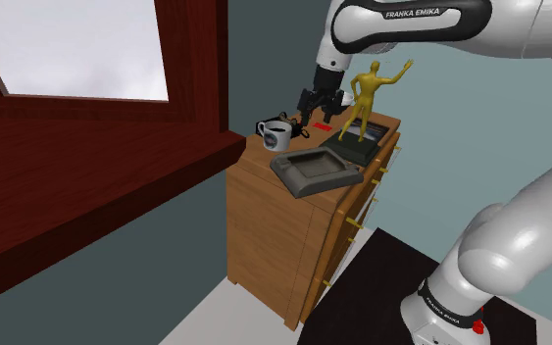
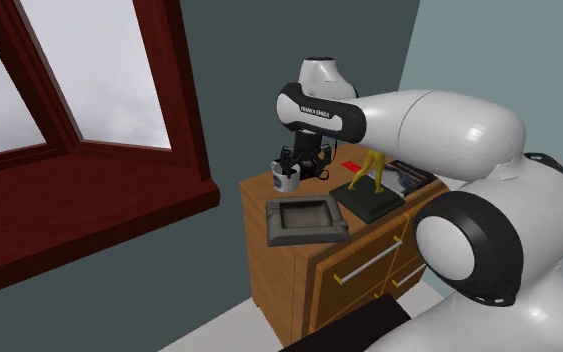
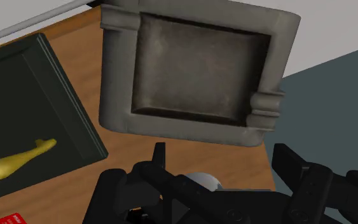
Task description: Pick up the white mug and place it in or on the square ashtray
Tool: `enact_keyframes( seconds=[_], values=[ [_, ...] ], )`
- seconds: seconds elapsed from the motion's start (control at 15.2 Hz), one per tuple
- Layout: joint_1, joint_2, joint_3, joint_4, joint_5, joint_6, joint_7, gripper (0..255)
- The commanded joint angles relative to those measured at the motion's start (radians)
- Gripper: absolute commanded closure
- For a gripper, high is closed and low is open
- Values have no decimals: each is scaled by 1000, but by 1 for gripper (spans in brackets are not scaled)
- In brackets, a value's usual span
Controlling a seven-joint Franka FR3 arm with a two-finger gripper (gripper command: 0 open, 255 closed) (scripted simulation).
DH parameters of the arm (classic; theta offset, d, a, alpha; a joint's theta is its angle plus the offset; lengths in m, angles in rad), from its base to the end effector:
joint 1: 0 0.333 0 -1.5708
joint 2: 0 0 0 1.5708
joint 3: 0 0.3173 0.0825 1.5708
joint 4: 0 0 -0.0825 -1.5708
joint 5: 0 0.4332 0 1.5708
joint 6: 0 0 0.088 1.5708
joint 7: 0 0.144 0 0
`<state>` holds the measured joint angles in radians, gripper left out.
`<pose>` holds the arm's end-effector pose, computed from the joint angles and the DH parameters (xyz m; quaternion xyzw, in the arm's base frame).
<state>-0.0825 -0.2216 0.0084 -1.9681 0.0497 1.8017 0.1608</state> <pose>0.5465 -0.0343 0.5274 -0.9919 0.1222 -0.0266 0.0246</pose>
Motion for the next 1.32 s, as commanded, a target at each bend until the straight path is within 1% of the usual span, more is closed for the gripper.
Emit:
enact_keyframes(
  seconds=[0.0, 0.4, 0.73, 1.25],
  values=[
    [-7, 77, -5, 58, -5, 16, 7, 0],
    [-28, 308, -25, 274, -16, 22, 28, 0],
    [-47, 514, -43, 504, -17, -11, 42, 0],
    [-45, 522, -43, 414, -16, 88, 41, 0]
  ],
)
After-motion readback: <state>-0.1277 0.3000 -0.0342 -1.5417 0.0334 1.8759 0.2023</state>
